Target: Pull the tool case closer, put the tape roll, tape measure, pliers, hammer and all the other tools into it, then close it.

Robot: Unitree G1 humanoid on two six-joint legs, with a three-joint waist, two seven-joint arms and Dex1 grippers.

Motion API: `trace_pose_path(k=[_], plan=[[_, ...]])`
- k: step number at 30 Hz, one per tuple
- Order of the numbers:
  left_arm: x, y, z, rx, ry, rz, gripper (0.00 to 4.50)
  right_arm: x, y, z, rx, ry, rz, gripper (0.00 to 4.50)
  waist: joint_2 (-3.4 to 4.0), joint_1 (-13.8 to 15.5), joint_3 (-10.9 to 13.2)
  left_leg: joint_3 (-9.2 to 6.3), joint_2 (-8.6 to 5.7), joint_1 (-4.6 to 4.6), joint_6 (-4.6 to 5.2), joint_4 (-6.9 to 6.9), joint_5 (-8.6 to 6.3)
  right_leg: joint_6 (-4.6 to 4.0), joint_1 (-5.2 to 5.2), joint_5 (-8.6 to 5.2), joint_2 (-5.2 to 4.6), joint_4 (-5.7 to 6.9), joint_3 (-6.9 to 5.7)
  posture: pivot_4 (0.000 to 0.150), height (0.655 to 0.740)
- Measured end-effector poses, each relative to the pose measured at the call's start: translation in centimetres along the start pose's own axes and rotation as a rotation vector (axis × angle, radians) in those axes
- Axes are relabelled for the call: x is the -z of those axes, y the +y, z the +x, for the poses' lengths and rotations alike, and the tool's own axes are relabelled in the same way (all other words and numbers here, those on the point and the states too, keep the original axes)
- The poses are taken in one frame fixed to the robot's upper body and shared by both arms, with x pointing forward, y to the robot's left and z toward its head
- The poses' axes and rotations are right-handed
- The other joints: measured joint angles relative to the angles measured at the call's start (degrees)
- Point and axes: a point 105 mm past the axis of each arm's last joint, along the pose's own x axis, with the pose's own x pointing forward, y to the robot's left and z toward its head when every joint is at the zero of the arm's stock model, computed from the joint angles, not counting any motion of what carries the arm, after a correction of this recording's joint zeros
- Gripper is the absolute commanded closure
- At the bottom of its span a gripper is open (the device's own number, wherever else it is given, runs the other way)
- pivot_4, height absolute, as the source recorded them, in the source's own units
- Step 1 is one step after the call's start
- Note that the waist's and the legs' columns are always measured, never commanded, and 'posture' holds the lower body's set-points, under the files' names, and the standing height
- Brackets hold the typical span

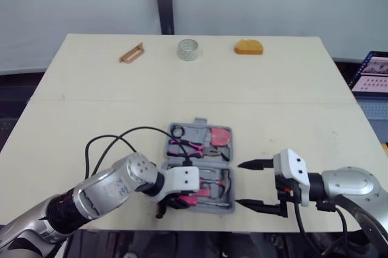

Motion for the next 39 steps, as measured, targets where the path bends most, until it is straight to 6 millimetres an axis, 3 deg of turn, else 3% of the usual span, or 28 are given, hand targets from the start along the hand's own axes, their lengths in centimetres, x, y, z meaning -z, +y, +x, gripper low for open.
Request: trace_pose_path(k=[6,8,10,22,28,31,34,35,39], plan=[[0.0,0.0,0.0,0.000,-0.001,0.001,3.85,0.0,0.0,0.0,0.003,0.001,0.001,0.00,0.00,0.00,0.00,0.00,0.00,0.00,0.00,0.00,0.00,0.00,0.00,0.00,0.00,0.00,0.00,0.150,0.7400],[0.0,0.0,0.0,0.001,-0.001,0.002,2.76,0.1,0.0,0.0,0.005,0.003,0.005,0.00,0.00,0.00,0.00,0.00,0.00,0.00,0.00,0.00,0.00,0.00,0.00,0.00,0.00,0.00,0.00,0.150,0.7400],[0.0,0.0,0.0,0.002,-0.003,0.004,2.00,0.1,-0.1,0.0,0.006,0.007,0.012,0.00,0.00,0.00,0.00,0.00,0.00,0.00,0.00,0.00,0.00,0.00,0.00,0.00,0.00,0.00,0.00,0.150,0.7400],[-0.2,-0.2,0.0,0.008,-0.007,0.002,2.00,0.0,-0.1,0.0,0.002,0.005,0.019,0.00,0.00,0.00,0.00,0.00,0.00,0.00,0.00,0.00,0.00,0.00,0.00,0.00,0.00,0.00,0.00,0.150,0.7400],[-0.3,-0.4,-1.5,-0.002,-0.150,-0.019,2.00,-0.1,-0.2,0.1,0.000,0.001,0.020,0.00,0.00,-0.12,0.00,0.01,0.03,0.03,0.00,-0.03,0.00,0.00,-0.01,0.00,0.00,0.02,0.00,0.150,0.7400],[-0.8,-0.6,-2.0,-0.006,-0.297,-0.002,2.75,-0.3,-0.2,0.1,-0.001,-0.003,0.018,0.00,0.00,-0.04,0.00,0.01,0.03,0.01,0.00,-0.01,0.00,-0.01,0.00,0.01,0.00,-0.02,0.00,0.150,0.7400],[-0.6,-1.1,-2.2,0.015,-0.401,-0.001,4.24,-0.5,-0.4,0.1,0.001,-0.007,0.007,0.00,0.00,0.18,0.00,-0.01,0.01,0.02,0.00,0.01,0.00,-0.03,0.04,0.01,-0.01,-0.05,0.00,0.150,0.7400],[-0.7,-1.1,-2.3,0.013,-0.442,-0.004,4.43,-0.6,-0.4,0.1,0.001,-0.009,0.001,0.00,0.00,0.19,0.00,-0.01,0.01,0.01,0.00,0.02,0.00,-0.04,0.04,0.02,-0.01,-0.06,0.00,0.150,0.7400],[0.0,-0.6,-2.3,-0.006,-0.523,-0.019,4.43,-0.7,-0.5,0.1,0.003,-0.009,-0.002,0.00,0.01,0.04,0.00,0.00,0.02,0.03,0.00,0.00,0.00,-0.04,0.04,0.02,0.00,-0.05,-0.01,0.150,0.7400]])
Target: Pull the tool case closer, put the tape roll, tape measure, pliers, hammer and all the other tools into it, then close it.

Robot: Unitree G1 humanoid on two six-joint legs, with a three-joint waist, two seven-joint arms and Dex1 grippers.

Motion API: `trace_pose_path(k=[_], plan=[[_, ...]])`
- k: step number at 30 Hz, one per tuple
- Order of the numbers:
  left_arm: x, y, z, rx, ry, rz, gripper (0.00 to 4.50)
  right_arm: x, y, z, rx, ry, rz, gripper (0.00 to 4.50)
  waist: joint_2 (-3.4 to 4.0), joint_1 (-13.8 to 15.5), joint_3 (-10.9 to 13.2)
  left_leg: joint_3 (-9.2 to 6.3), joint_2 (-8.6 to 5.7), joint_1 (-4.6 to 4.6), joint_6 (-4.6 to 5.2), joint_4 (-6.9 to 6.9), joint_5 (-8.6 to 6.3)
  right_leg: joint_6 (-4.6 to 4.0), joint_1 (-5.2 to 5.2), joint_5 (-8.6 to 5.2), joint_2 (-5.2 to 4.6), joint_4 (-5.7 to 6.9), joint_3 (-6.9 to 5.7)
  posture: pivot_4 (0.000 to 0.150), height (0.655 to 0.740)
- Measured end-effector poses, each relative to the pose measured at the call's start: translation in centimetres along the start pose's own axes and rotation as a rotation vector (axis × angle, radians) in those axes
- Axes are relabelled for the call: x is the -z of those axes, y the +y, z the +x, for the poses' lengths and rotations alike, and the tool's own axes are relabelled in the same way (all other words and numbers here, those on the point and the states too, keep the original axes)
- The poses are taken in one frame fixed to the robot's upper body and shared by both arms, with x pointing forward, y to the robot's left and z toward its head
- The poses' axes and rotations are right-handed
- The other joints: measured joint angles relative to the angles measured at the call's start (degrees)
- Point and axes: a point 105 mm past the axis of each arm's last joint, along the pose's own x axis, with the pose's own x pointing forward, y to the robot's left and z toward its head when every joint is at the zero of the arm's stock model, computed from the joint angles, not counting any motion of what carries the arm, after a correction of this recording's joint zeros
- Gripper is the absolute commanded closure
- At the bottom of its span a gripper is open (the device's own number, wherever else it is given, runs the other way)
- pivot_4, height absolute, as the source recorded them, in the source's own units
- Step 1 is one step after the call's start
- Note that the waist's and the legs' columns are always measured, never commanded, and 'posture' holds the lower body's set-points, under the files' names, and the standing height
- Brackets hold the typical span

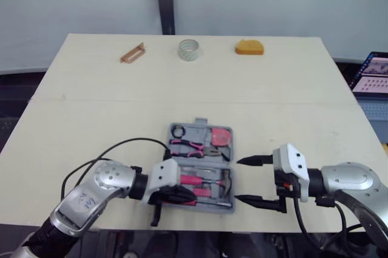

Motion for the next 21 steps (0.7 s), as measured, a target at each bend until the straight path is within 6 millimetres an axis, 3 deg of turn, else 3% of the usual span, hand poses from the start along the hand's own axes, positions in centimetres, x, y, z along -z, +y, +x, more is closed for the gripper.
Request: trace_pose_path(k=[21], plan=[[5.1,-0.2,1.2,-0.008,0.076,-0.035,4.43,-0.1,-0.2,0.0,0.001,0.006,0.007,0.00,0.00,0.02,0.00,0.00,0.00,0.02,0.01,0.00,0.00,0.00,0.00,0.00,0.00,0.02,-0.01,0.150,0.7400]])
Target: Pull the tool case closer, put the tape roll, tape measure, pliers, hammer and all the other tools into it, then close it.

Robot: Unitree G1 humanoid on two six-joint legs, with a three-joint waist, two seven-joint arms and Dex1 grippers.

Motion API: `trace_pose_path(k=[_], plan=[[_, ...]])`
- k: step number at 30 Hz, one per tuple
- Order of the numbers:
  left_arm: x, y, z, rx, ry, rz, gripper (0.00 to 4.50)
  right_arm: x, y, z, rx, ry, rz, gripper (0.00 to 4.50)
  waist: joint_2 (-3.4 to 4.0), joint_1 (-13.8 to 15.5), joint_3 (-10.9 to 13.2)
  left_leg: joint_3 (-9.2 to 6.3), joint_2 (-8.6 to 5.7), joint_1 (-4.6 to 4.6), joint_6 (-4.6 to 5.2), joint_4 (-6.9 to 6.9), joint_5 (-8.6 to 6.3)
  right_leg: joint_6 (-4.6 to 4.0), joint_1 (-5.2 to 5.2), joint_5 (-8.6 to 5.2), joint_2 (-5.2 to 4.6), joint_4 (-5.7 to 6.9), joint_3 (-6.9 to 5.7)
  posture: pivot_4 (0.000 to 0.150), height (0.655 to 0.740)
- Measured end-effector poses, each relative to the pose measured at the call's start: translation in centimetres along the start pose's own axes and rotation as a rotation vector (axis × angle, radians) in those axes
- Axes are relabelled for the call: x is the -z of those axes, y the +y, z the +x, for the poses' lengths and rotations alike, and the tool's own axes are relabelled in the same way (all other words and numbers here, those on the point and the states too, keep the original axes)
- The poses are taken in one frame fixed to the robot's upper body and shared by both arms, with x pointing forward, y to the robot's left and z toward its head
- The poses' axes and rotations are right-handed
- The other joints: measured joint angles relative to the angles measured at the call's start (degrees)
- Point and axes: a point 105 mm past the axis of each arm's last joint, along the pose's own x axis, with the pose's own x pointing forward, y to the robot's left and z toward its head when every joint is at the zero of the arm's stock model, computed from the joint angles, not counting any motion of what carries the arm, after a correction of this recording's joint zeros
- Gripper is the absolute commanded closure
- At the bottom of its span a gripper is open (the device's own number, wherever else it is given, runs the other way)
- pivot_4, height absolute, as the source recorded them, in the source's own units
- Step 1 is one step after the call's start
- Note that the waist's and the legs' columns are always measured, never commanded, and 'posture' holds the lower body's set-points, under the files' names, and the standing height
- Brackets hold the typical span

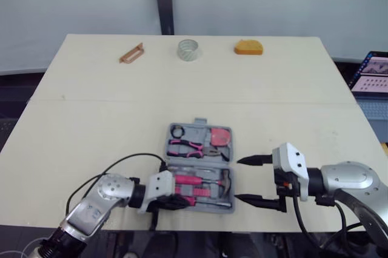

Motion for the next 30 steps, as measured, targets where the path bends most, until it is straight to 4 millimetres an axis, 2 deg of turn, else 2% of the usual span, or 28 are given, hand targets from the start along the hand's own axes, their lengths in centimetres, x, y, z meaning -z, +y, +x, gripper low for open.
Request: trace_pose_path(k=[8,19,30], plan=[[-0.15,0.03,0.43,0.003,-0.018,0.007,4.43,-0.02,-0.05,0.03,0.003,0.002,0.013,0.00,0.00,-0.04,0.00,0.00,0.00,0.00,0.00,0.00,0.00,0.00,0.00,0.00,0.00,0.00,0.00,0.150,0.7400],[-0.28,0.59,-0.16,-0.008,-0.021,-0.005,4.43,-0.24,-0.26,0.03,0.011,0.002,0.016,0.00,0.00,-0.06,0.00,0.00,0.00,0.00,0.00,-0.01,0.00,0.00,0.00,0.00,0.00,0.00,0.00,0.150,0.7400],[0.05,0.22,0.62,0.008,-0.005,0.003,4.43,-0.45,-0.02,0.13,0.001,0.000,0.017,0.00,0.00,-0.04,0.00,0.01,0.00,0.02,0.00,0.00,0.00,0.00,0.01,0.00,0.00,0.00,0.00,0.150,0.7400]])
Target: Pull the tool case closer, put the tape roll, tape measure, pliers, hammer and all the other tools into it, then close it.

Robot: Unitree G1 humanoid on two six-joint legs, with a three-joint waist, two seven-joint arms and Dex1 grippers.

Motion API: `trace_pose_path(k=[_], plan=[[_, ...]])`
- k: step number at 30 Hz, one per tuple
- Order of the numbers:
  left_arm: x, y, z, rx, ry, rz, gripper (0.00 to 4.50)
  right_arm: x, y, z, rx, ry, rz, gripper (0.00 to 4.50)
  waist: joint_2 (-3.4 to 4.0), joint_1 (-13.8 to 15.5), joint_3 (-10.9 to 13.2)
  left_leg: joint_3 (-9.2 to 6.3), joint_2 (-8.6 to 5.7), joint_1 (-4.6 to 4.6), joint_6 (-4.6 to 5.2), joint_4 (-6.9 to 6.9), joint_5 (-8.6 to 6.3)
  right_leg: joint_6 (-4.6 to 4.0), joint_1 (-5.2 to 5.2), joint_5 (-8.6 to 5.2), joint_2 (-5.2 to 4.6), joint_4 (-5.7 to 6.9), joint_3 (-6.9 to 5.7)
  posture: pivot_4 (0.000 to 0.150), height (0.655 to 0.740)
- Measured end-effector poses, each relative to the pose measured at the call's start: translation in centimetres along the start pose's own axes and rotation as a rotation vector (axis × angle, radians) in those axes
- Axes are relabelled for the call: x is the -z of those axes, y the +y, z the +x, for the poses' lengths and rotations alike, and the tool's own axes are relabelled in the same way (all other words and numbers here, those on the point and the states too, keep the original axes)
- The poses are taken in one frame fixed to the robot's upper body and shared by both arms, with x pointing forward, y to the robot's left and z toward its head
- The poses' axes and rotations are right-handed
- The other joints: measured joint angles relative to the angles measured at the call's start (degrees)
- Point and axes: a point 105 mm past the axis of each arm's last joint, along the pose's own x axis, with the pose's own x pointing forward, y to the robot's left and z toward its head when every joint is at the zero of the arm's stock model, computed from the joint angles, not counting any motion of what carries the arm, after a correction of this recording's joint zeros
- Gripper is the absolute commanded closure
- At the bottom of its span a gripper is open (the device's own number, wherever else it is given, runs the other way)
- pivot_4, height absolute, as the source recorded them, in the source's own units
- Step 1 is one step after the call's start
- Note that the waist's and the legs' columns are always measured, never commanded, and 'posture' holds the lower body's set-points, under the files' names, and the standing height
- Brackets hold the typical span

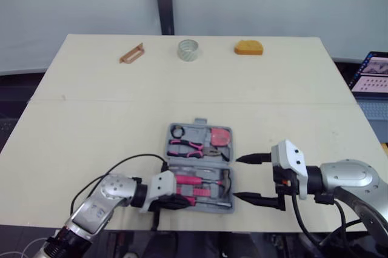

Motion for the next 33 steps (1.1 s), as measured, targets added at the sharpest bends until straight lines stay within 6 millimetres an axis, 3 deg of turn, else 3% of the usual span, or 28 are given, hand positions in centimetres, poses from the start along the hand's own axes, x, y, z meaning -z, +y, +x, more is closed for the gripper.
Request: trace_pose_path(k=[33], plan=[[-0.28,0.46,0.11,-0.024,-0.030,-0.055,4.43,-0.18,0.04,0.01,-0.004,-0.003,0.004,0.00,0.01,0.03,0.00,-0.01,0.00,0.01,0.00,0.00,0.00,0.00,0.02,0.00,0.00,-0.01,0.00,0.150,0.7400]])
